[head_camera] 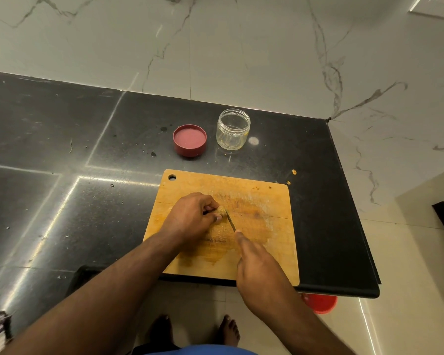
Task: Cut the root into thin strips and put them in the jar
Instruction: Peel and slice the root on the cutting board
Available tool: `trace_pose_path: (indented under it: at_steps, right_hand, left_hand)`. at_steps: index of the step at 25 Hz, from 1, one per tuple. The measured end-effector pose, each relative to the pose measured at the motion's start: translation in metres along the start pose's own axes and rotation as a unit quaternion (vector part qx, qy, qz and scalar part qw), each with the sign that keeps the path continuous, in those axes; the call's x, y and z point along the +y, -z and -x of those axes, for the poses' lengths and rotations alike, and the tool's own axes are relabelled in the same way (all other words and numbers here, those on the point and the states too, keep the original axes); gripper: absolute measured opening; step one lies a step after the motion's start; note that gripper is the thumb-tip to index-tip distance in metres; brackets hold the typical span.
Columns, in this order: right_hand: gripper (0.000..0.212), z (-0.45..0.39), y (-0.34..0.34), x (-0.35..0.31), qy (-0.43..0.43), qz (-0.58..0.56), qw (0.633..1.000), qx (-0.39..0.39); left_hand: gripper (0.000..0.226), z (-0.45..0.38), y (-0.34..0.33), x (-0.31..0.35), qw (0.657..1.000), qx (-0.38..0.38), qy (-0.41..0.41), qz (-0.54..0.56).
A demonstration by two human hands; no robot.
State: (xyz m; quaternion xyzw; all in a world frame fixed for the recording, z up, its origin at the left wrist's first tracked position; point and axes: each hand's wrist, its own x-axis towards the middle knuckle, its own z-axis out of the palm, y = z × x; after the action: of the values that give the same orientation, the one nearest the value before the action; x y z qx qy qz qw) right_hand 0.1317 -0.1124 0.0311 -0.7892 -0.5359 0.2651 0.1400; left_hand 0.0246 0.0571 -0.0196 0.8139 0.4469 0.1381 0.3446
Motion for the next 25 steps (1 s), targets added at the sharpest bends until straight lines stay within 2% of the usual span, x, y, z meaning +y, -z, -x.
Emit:
trace_pose_path:
  at_steps: [5,9,12,15,19,23,25]
  right_hand:
    - [0.052,0.015,0.006,0.006,-0.016,-0.034,0.999,0.005]
    - [0.048,0.018,0.023,0.017,-0.046,-0.152,0.987,0.037]
    - [0.046,0.010,0.025,0.029,-0.148,-0.345,0.927,0.015]
    - [0.048,0.008,0.025,0.038,-0.205,-0.444,0.872,-0.002]
    - [0.042,0.017,0.026,0.043,-0.200,-0.523,0.828,-0.011]
    - [0.039,0.021,0.032,0.051,-0.188,-0.608,0.771,0.023]
    - [0.039,0.019,0.038,0.049,-0.177,-0.614,0.768,0.035]
  left_hand:
    - [0.029,0.000,0.001,-0.001,1.000,-0.012,0.005,0.004]
    - [0.030,-0.001,0.002,0.000,1.000,-0.022,0.011,0.008]
    - [0.029,0.000,0.002,0.001,1.000,-0.022,0.012,0.015]
    - [0.030,0.001,0.002,0.001,0.999,-0.026,0.012,0.015]
    - [0.030,0.001,0.002,0.001,0.999,-0.028,0.014,0.020]
    - [0.029,0.001,0.003,0.001,0.999,-0.027,0.013,0.021]
    - [0.029,0.000,0.003,0.001,0.999,-0.027,0.015,0.024]
